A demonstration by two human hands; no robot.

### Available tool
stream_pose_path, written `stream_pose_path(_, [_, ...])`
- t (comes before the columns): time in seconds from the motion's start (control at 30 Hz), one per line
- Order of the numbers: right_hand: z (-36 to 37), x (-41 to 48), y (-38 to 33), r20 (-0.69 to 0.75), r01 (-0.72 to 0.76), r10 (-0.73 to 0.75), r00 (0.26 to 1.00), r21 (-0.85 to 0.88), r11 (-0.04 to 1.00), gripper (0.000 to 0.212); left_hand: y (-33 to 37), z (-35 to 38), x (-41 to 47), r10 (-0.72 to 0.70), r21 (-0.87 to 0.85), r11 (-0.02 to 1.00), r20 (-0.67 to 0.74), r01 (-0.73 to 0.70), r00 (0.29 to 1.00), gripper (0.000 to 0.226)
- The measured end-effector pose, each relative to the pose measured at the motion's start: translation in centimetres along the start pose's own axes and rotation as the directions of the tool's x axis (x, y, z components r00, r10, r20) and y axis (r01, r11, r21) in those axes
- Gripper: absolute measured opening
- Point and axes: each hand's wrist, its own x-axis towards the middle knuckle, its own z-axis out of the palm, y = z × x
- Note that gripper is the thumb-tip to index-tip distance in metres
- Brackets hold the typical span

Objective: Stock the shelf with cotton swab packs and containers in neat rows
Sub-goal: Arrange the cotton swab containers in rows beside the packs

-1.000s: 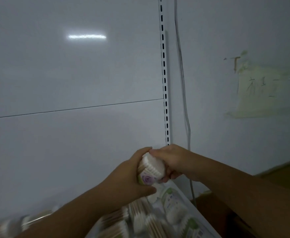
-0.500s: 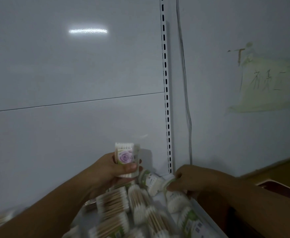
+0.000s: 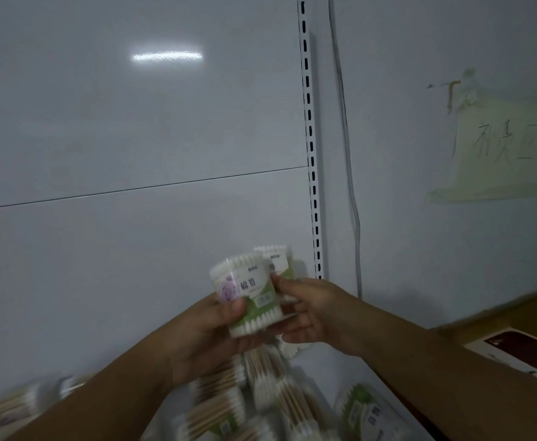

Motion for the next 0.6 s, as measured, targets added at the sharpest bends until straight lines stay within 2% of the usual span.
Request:
stream_pose_path(0.07, [0.7, 0.1, -0.2, 0.074, 0.046, -0.042, 0.996, -0.059, 0.997, 0.034, 0.3, 0.1, 0.2, 0.075, -0.018, 0.997, -0.034, -0.075, 0.997, 0.074])
stream_pose_path(0.13, [0.9, 0.3, -0.5, 0.137, 0.028, -0.015, 0.99, -0.095, 0.995, 0.033, 0.5, -0.2, 0.1, 0.096, -0.083, 0.991, -0.075, -0.102, 0.993, 0.071])
stream_pose_path(0.27, [0.5, 1.0, -0.9, 0.246, 0.029, 0.048, 0.968, -0.298, 0.954, 0.064, 0.7, -0.8, -0.8, 0.049, -0.151, 0.987, -0.064, -0.059, 0.997, 0.067])
stream_pose_path(0.33, [0.2, 1.7, -0.8, 0.182, 0.037, 0.033, 0.983, -0.369, 0.929, 0.077, 0.7, -1.1, -1.5, 0.026, -0.142, 0.989, -0.089, -0.039, 0.996, 0.068])
stream_pose_path(0.37, [-0.1, 2.2, -0.7, 0.1, 0.04, 0.002, 0.995, -0.416, 0.909, 0.083, 0.6, -1.3, -1.9, 0.018, -0.136, 0.99, -0.113, -0.033, 0.993, 0.069])
stream_pose_path(0.4, [-0.6, 2.7, -0.2, 0.013, 0.064, -0.066, 0.998, -0.513, 0.856, 0.089, 0.5, -1.5, -2.3, 0.009, -0.13, 0.991, -0.145, -0.028, 0.989, 0.071])
stream_pose_path(0.43, [-1.1, 3.2, 0.3, -0.049, 0.09, -0.161, 0.986, -0.652, 0.753, 0.092, 0.4, -1.7, -2.7, 0.003, -0.121, 0.992, -0.179, -0.026, 0.984, 0.073])
stream_pose_path(0.5, [-2.4, 4.3, 1.8, -0.061, 0.084, -0.253, 0.966, -0.847, 0.524, 0.092, 0.3, -2.3, -3.7, 0.008, -0.101, 0.994, -0.235, -0.033, 0.972, 0.075])
stream_pose_path(0.6, [-3.8, 5.6, 4.2, -0.134, -0.112, -0.075, 0.988, -0.963, 0.246, 0.081, 0.9, -3.0, -5.4, 0.037, -0.097, 0.993, -0.279, -0.066, 0.96, 0.073])
